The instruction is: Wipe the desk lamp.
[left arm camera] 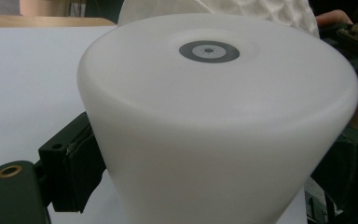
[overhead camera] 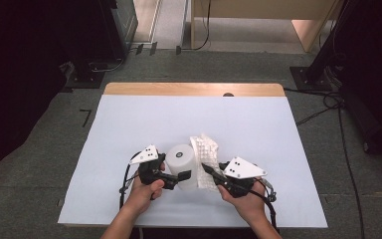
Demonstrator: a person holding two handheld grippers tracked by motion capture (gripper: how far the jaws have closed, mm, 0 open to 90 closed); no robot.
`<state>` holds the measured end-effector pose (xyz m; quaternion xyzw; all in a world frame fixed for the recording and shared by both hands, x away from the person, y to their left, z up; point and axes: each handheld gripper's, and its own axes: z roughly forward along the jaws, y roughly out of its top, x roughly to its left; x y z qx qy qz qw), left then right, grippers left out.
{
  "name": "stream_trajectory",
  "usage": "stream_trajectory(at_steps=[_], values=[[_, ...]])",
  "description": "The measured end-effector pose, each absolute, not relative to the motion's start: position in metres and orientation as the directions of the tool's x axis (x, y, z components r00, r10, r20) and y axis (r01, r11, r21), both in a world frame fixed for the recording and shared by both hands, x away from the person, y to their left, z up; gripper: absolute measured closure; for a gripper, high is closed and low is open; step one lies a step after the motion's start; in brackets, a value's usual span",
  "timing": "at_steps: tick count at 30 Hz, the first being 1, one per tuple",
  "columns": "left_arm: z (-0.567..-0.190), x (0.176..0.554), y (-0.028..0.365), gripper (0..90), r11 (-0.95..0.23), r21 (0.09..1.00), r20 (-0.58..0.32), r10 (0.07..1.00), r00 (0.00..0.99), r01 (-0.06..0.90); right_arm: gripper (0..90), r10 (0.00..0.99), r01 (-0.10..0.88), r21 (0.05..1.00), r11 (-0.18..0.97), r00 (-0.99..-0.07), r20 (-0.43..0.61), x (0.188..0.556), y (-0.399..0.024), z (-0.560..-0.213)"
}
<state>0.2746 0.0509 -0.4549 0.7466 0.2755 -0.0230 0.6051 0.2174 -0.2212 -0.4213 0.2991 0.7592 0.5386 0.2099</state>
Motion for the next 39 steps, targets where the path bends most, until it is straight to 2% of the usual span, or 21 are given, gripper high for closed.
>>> stream_trajectory(at_steps=[3,7,10,17,21,27,34,39], values=[[-0.455,0.275,0.050,8.3,-0.114,0.889,-0.374,0.381,0.846,0.444,79.6,0.675,0.217,0.951,0.223,-0.738,0.010,0.217,-0.224,-0.419],[-0.455,0.276,0.052,8.3,-0.119,0.889,-0.366,0.396,0.842,0.442,79.6,0.661,0.191,0.947,0.259,-0.750,-0.030,0.214,-0.217,-0.420],[-0.453,0.277,0.057,8.3,-0.101,0.893,-0.368,0.398,0.840,0.439,79.7,0.686,0.210,0.941,0.267,-0.727,-0.033,0.218,-0.222,-0.422],[-0.454,0.280,0.062,8.3,-0.119,0.892,-0.346,0.439,0.829,0.435,79.8,0.736,0.232,0.950,0.210,-0.677,0.003,0.223,-0.241,-0.417],[-0.456,0.278,0.054,8.3,-0.154,0.889,-0.329,0.441,0.835,0.431,79.8,0.715,0.202,0.961,0.187,-0.699,0.008,0.219,-0.240,-0.410],[-0.454,0.275,0.049,8.3,-0.135,0.894,-0.348,0.392,0.852,0.427,79.8,0.654,0.186,0.948,0.259,-0.756,-0.031,0.214,-0.220,-0.416],[-0.451,0.279,0.061,8.4,-0.097,0.890,-0.374,0.406,0.834,0.446,79.7,0.609,0.232,0.897,0.376,-0.792,-0.051,0.216,-0.204,-0.434],[-0.454,0.277,0.053,8.3,-0.161,0.887,-0.336,0.421,0.843,0.433,79.8,0.617,0.199,0.919,0.341,-0.785,-0.059,0.215,-0.205,-0.428]])
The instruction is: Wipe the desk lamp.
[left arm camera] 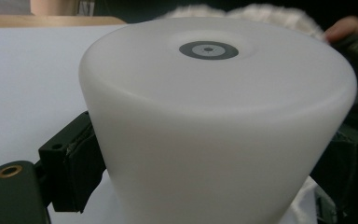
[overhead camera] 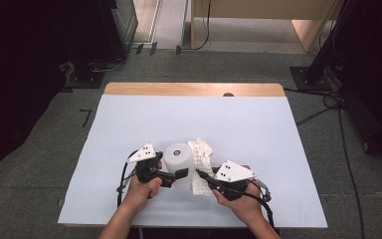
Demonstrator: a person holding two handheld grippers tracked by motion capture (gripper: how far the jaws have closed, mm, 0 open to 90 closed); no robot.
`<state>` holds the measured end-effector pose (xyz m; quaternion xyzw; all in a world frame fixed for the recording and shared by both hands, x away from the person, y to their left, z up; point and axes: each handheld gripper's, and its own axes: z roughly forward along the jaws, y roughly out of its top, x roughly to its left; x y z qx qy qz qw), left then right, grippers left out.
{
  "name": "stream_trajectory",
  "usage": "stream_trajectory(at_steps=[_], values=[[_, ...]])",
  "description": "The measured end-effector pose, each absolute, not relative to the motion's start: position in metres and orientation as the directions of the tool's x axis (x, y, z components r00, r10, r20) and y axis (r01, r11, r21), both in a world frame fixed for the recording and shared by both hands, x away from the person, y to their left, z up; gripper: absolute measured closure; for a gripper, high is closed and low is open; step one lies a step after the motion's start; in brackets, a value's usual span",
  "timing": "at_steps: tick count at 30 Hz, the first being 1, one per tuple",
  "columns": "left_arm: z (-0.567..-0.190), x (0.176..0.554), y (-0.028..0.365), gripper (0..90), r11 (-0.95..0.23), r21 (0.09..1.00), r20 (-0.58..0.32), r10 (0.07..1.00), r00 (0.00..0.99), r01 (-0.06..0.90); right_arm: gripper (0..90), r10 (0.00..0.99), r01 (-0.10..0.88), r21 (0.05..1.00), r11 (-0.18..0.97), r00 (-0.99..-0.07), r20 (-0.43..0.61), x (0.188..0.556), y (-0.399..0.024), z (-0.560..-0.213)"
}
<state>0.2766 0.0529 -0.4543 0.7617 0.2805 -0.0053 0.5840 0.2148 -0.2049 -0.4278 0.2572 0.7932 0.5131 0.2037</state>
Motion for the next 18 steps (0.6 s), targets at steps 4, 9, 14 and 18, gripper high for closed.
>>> stream_trajectory(at_steps=[4,9,14,18], values=[[-0.456,0.275,0.046,8.4,-0.180,0.885,-0.332,0.406,0.851,0.431,79.8,0.621,0.164,0.937,0.309,-0.780,-0.069,0.211,-0.209,-0.420],[-0.454,0.278,0.054,8.4,-0.147,0.886,-0.345,0.423,0.838,0.439,79.6,0.604,0.240,0.903,0.357,-0.796,-0.027,0.218,-0.208,-0.431],[-0.454,0.278,0.054,8.4,-0.150,0.888,-0.340,0.425,0.839,0.436,79.6,0.616,0.247,0.900,0.358,-0.787,-0.029,0.220,-0.208,-0.433],[-0.456,0.276,0.047,8.4,-0.181,0.885,-0.323,0.423,0.847,0.429,79.6,0.614,0.210,0.923,0.322,-0.788,-0.035,0.215,-0.208,-0.422]])
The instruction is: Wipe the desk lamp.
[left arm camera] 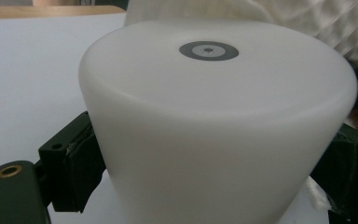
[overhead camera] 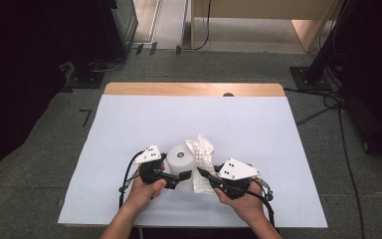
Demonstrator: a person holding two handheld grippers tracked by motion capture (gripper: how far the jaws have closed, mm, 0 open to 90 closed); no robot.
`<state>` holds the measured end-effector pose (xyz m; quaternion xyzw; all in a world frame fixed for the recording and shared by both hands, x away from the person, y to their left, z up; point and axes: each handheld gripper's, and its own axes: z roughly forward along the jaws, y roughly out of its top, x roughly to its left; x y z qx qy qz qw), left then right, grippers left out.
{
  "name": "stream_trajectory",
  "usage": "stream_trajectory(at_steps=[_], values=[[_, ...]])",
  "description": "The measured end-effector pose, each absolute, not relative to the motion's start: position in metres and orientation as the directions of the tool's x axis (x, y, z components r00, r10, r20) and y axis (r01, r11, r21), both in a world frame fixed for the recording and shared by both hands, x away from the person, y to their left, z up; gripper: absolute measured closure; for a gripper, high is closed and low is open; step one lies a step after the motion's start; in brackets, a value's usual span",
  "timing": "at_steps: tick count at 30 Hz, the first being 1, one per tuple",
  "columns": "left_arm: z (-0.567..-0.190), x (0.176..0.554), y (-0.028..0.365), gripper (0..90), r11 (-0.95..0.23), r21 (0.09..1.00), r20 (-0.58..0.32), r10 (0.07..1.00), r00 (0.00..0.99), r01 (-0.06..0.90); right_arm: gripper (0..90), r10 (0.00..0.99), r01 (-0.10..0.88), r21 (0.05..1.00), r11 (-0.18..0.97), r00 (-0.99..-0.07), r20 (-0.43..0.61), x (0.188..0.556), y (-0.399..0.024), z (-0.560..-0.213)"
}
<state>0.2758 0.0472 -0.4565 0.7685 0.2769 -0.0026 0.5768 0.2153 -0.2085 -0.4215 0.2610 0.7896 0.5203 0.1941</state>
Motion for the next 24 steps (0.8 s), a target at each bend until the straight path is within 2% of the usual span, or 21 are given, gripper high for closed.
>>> stream_trajectory(at_steps=[7,9,15,18,22,24], values=[[-0.452,0.279,0.058,8.3,-0.124,0.898,-0.325,0.460,0.826,0.422,79.8,0.626,0.273,0.891,0.363,-0.780,-0.016,0.223,-0.207,-0.440],[-0.450,0.278,0.059,8.4,-0.127,0.908,-0.287,0.507,0.813,0.400,79.7,0.636,0.281,0.895,0.346,-0.772,-0.004,0.225,-0.210,-0.440],[-0.459,0.274,0.052,8.3,-0.285,0.917,-0.010,0.682,0.731,0.279,79.8,0.669,0.288,0.907,0.308,-0.744,0.009,0.227,-0.221,-0.434],[-0.467,0.276,0.051,8.2,-0.288,0.911,0.000,0.715,0.699,0.294,79.8,0.677,0.295,0.908,0.299,-0.735,0.015,0.229,-0.225,-0.435],[-0.469,0.274,0.052,8.0,-0.301,0.915,0.035,0.724,0.689,0.270,79.8,0.677,0.292,0.909,0.298,-0.735,0.015,0.229,-0.226,-0.435],[-0.468,0.270,0.053,4.3,-0.281,0.925,0.047,0.753,0.657,0.255,79.8,0.680,0.294,0.909,0.296,-0.733,0.015,0.229,-0.227,-0.435]])
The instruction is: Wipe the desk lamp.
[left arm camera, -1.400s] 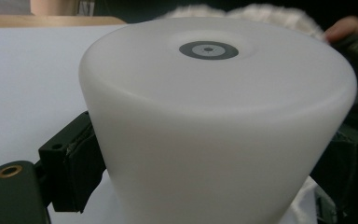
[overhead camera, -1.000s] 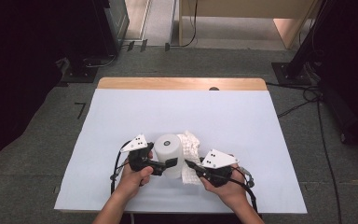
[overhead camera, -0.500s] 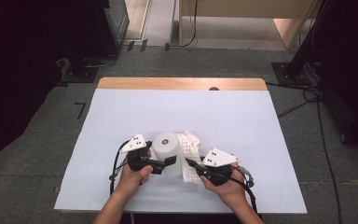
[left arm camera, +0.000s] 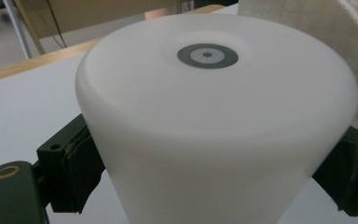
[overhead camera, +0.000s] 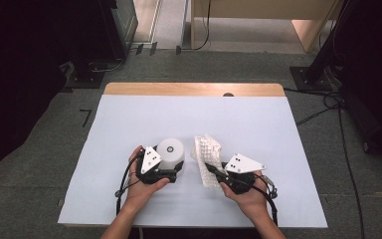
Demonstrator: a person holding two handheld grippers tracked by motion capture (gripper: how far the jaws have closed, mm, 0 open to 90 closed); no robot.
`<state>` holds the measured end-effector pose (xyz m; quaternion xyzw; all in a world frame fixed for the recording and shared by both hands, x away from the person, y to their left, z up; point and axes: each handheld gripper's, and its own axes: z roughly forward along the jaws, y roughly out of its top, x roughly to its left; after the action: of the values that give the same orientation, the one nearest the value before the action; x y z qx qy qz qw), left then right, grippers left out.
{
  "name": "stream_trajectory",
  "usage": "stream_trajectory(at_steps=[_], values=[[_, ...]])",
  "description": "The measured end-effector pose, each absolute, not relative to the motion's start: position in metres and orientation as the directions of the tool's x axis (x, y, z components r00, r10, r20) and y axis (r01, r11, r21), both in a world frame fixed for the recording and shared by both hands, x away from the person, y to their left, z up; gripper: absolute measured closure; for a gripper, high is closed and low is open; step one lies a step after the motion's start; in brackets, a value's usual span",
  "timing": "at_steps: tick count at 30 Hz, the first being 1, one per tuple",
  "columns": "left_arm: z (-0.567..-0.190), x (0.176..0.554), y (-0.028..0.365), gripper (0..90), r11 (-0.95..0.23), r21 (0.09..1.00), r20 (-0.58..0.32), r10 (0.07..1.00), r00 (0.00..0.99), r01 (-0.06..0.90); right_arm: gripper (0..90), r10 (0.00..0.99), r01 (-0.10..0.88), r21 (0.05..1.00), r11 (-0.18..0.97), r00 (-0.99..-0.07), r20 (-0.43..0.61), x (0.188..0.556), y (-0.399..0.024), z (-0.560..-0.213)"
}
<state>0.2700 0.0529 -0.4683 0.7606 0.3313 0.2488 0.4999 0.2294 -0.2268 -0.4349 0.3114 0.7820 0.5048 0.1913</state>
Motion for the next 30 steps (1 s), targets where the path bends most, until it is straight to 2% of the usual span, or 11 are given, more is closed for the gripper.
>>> stream_trajectory(at_steps=[4,9,11,13,19,22,26,30], values=[[-0.465,0.256,0.045,2.5,-0.217,0.946,0.043,0.819,0.572,0.241,79.8,0.688,0.299,0.910,0.288,-0.725,0.021,0.231,-0.230,-0.435],[-0.468,0.251,0.027,1.9,-0.213,0.930,0.057,0.888,0.456,0.298,79.8,0.690,0.302,0.910,0.284,-0.723,0.025,0.231,-0.231,-0.436],[-0.468,0.254,0.029,5.7,-0.190,0.928,0.025,0.890,0.455,0.322,79.8,0.688,0.303,0.908,0.288,-0.726,0.024,0.231,-0.230,-0.436],[-0.469,0.257,0.031,5.4,-0.177,0.922,0.000,0.889,0.458,0.345,79.8,0.688,0.307,0.907,0.287,-0.725,0.027,0.231,-0.230,-0.436],[-0.469,0.260,0.034,8.1,-0.186,0.919,-0.007,0.874,0.486,0.348,79.8,0.686,0.306,0.908,0.287,-0.727,0.028,0.231,-0.228,-0.437],[-0.467,0.267,0.044,8.2,-0.159,0.920,-0.080,0.819,0.568,0.359,79.8,0.686,0.296,0.913,0.281,-0.727,0.024,0.230,-0.228,-0.436],[-0.463,0.277,0.058,8.3,-0.085,0.911,-0.259,0.645,0.719,0.403,79.9,0.675,0.257,0.930,0.262,-0.737,0.013,0.225,-0.229,-0.425],[-0.459,0.277,0.055,8.3,-0.122,0.913,-0.279,0.509,0.814,0.390,79.9,0.658,0.212,0.944,0.252,-0.753,-0.007,0.218,-0.227,-0.412]])
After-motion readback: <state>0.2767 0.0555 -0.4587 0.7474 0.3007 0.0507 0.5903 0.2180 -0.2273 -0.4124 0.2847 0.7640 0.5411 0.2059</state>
